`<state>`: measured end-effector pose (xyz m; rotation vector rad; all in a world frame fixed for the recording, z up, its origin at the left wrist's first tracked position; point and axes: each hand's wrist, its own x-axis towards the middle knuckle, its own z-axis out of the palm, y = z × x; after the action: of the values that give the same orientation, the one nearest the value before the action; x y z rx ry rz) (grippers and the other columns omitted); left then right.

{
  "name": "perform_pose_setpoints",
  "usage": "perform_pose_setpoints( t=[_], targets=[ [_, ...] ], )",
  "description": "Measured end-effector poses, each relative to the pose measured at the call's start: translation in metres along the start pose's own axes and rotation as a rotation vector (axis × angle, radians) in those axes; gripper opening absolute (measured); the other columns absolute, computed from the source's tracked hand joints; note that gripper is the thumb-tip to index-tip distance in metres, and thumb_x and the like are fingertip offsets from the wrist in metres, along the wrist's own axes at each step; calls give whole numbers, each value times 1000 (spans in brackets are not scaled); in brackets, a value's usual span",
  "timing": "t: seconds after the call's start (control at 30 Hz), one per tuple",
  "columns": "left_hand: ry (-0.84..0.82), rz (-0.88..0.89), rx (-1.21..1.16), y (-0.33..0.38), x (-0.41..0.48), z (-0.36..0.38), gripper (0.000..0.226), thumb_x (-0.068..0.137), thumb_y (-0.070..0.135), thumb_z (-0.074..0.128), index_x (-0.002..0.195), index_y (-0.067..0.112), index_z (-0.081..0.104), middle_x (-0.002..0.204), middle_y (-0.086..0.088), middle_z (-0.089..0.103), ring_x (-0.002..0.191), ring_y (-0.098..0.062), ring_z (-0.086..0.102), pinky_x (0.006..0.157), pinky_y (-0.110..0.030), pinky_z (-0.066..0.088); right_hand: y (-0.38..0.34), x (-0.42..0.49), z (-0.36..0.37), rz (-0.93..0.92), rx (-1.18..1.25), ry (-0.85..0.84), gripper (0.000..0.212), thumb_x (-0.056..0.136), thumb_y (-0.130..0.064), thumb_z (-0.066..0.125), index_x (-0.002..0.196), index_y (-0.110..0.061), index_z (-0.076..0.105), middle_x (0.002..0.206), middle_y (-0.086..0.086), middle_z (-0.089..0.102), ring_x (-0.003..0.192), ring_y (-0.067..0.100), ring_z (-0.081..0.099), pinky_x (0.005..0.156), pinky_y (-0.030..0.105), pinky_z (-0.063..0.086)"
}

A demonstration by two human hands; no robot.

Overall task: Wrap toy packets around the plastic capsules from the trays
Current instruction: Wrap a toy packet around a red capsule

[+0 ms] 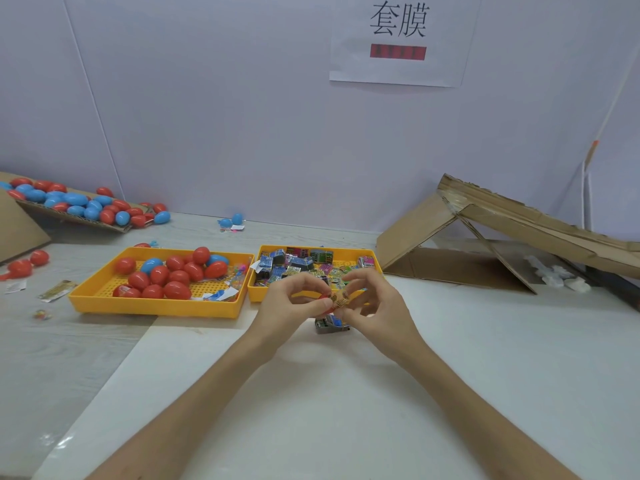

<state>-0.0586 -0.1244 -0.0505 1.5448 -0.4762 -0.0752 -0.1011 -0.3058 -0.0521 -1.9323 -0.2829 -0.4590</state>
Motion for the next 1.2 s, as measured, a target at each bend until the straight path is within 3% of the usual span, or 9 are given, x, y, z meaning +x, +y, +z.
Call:
perform_pose_setpoints(
  t=[0.07,0.3,0.57,0.73,1.0,1.2],
  targets=[
    [-3,1,2,0,0,0,14,84,-1,77,94,7,73,91,-2,75,84,-24,75,71,-25,59,0,0,0,5,18,-3,48,78,-5,83,111,-30,59,88,-18,65,69,10,65,62,18,47],
    [-33,-12,-1,0,0,-2,17,83,-3,77,98,4,72,93,-4,77,89,-22,75,77,-29,61,2,-2,0,-29,-56,-39,29,78,-8,84,100,-20,70,91,-6,69,72,6,66,63,17,48],
    [-42,-29,-102,0,-1,-2,19,84,-8,73,101,-4,68,98,-19,75,90,-25,73,84,-34,61,3,-1,0,-57,-71,-34,28,77,-9,84,97,-21,69,88,-9,70,73,9,67,62,20,49],
    [-52,-45,-113,1,0,-3,20,83,-9,73,101,-3,68,98,-12,77,91,-20,74,77,-24,58,3,-2,1,-80,-84,-29,28,77,-13,85,96,-24,69,88,-13,70,73,12,67,61,23,50],
    [-44,-98,-147,1,-1,-5,19,82,-3,77,99,3,71,100,-15,75,96,-27,73,84,-33,61,2,-2,-1,-86,-77,-16,27,76,-12,86,96,-21,70,86,-11,71,72,13,68,60,20,50],
    [-50,-151,-206,1,-2,-4,16,84,-2,74,99,4,70,98,-16,74,94,-29,73,84,-35,61,1,-2,1,-102,-90,-3,30,76,-15,87,98,-27,70,85,-19,69,68,10,66,60,18,49]
  ],
)
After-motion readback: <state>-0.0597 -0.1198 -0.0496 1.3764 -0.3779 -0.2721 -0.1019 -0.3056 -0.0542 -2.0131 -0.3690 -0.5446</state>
